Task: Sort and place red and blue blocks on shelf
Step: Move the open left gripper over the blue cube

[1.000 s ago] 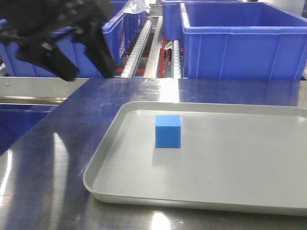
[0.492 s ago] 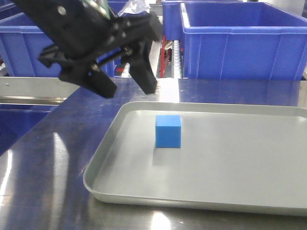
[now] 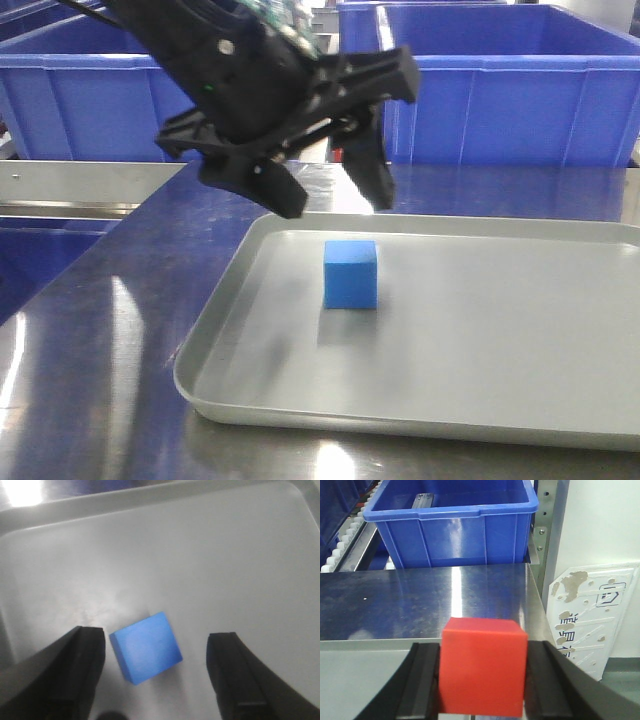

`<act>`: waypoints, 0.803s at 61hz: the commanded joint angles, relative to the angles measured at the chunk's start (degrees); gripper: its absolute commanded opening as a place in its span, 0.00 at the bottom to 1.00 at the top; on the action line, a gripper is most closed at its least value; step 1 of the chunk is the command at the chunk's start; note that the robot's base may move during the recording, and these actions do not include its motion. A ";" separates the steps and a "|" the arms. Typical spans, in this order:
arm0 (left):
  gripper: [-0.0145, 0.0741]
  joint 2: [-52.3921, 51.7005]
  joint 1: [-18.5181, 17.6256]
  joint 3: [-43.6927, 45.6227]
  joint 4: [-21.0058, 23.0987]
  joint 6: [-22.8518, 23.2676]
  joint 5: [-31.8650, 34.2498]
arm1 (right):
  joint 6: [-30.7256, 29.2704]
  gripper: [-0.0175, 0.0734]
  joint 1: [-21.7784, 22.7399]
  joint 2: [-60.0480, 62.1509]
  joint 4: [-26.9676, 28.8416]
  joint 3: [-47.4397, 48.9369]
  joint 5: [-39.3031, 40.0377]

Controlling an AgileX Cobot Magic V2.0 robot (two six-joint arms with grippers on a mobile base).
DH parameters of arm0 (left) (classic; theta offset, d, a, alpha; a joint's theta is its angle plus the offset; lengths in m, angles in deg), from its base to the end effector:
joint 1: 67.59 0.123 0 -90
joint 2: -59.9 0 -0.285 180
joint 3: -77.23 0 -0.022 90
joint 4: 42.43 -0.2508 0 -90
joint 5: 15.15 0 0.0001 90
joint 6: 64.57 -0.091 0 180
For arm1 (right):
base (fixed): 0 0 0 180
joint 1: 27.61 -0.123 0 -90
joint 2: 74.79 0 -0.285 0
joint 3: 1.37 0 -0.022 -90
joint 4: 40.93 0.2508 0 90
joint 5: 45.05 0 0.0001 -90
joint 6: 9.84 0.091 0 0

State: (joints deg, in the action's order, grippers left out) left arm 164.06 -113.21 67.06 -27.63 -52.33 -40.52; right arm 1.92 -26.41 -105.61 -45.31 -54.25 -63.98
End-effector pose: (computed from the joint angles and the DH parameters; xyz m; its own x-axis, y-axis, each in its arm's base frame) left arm 0.2493 -0.2690 0.2478 -0.8050 0.2070 -0.5560 0.4571 0.8138 -0.3588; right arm 0.0908 -0.0042 0.2985 -0.2098 0.1369 -0.9681 0.0736 0.9896 0.1240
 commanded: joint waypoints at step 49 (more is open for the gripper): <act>0.71 2.51 -1.36 2.51 -2.78 7.96 1.59 | -0.19 0.25 0.40 -0.21 -0.85 1.72 5.60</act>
State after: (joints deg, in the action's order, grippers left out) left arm 168.60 -114.16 67.71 -30.40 -45.36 -42.14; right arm 1.92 -26.41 -105.61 -45.31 -54.25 -63.98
